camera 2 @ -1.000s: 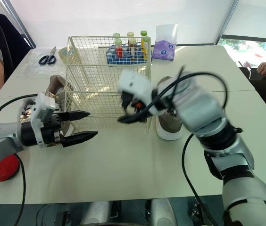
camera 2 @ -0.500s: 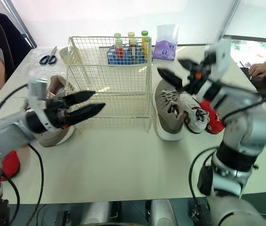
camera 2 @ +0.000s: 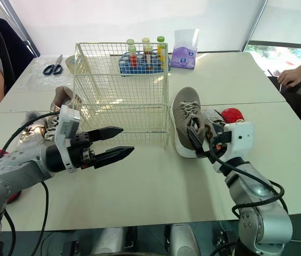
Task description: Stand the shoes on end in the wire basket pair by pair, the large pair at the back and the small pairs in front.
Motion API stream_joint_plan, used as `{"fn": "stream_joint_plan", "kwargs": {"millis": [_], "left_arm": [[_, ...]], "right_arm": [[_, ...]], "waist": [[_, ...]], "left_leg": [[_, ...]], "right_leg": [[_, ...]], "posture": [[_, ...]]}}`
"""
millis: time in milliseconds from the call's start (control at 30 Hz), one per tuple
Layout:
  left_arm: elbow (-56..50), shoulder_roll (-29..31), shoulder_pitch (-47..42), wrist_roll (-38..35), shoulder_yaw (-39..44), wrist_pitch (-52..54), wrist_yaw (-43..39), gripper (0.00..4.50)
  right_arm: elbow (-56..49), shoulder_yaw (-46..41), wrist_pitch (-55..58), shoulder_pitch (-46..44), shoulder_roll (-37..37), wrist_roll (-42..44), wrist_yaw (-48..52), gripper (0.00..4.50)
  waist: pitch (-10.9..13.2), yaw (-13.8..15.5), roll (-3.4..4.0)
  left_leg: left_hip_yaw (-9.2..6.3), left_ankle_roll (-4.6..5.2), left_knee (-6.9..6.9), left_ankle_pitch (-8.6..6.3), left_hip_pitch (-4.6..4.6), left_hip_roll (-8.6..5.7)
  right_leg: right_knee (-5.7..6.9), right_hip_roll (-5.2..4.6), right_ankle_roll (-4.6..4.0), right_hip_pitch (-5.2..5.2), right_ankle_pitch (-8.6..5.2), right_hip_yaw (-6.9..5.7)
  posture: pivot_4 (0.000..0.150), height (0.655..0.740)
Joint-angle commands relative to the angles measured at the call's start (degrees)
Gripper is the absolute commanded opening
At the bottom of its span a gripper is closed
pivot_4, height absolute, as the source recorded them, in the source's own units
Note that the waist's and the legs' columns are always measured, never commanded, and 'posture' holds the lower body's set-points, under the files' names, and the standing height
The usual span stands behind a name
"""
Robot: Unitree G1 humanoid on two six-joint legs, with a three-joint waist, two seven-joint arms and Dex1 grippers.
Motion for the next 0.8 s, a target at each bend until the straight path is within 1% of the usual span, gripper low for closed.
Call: {"fn": "stream_joint_plan", "kwargs": {"millis": [33,233,433,500,567,667,800], "left_arm": [[-0.4,0.5,0.0,1.9,-0.7,-1.2,-1.6,4.50],[0.1,1.0,0.1,4.9,-1.0,-1.3,-3.8,4.50],[0.1,0.5,0.2,6.3,-0.9,-1.5,-3.9,4.50],[-0.2,0.5,0.5,6.7,-0.7,-1.5,-3.9,4.50],[-0.3,0.4,0.5,7.1,-0.6,-1.6,-3.7,4.50],[-0.3,0.3,0.5,7.5,-0.4,-1.8,-3.6,4.50],[-0.2,0.1,0.5,7.9,-0.5,-1.8,-3.8,4.50]], "right_arm": [[0.5,3.3,-4.0,1.1,1.3,-1.6,-3.7,4.48],[6.1,9.1,-5.9,0.7,0.9,-3.5,-6.8,4.48],[15.7,10.5,-10.1,-1.3,0.2,-7.2,-9.7,4.48],[17.7,12.5,-9.9,-1.6,-1.1,-9.6,-10.6,4.48],[18.7,13.6,-10.3,-1.1,-1.7,-10.4,-10.6,3.97],[19.4,13.8,-12.3,-1.0,-1.6,-10.4,-10.5,2.94],[20.0,13.7,-13.3,-1.6,-1.6,-9.8,-10.3,1.76]], "waist": [[0.0,0.0,0.00],[0.0,0.0,-0.01],[0.0,0.0,-0.08],[0.0,0.0,-0.08],[-0.1,0.0,-0.10],[-0.1,0.0,-0.15],[-0.2,-0.2,-0.27]], "left_leg": [[0.00,0.00,0.00,0.00,0.00,0.00],[-0.02,0.00,-0.01,0.00,-0.02,0.00],[-0.02,0.00,-0.01,0.00,-0.01,0.00],[-0.03,0.00,-0.02,0.00,-0.03,0.01],[-0.02,0.00,-0.02,0.00,-0.04,0.00],[-0.03,0.00,-0.02,0.00,-0.03,0.00],[-0.03,0.00,-0.02,0.00,0.00,0.02]], "right_leg": [[-0.01,0.00,-0.10,0.00,-0.06,0.00],[-0.01,0.01,-0.11,-0.02,-0.06,0.00],[-0.04,0.01,-0.10,-0.01,-0.08,-0.01],[-0.04,0.01,-0.11,-0.02,-0.08,-0.01],[-0.04,0.01,-0.11,-0.03,-0.07,0.00],[-0.04,0.01,-0.07,-0.02,-0.09,-0.01],[-0.04,0.01,-0.04,-0.01,-0.11,0.00]], "posture": [[0.150,0.7400],[0.150,0.7400],[0.150,0.7400],[0.150,0.7400],[0.150,0.7400],[0.150,0.7400],[0.150,0.7400]]}}
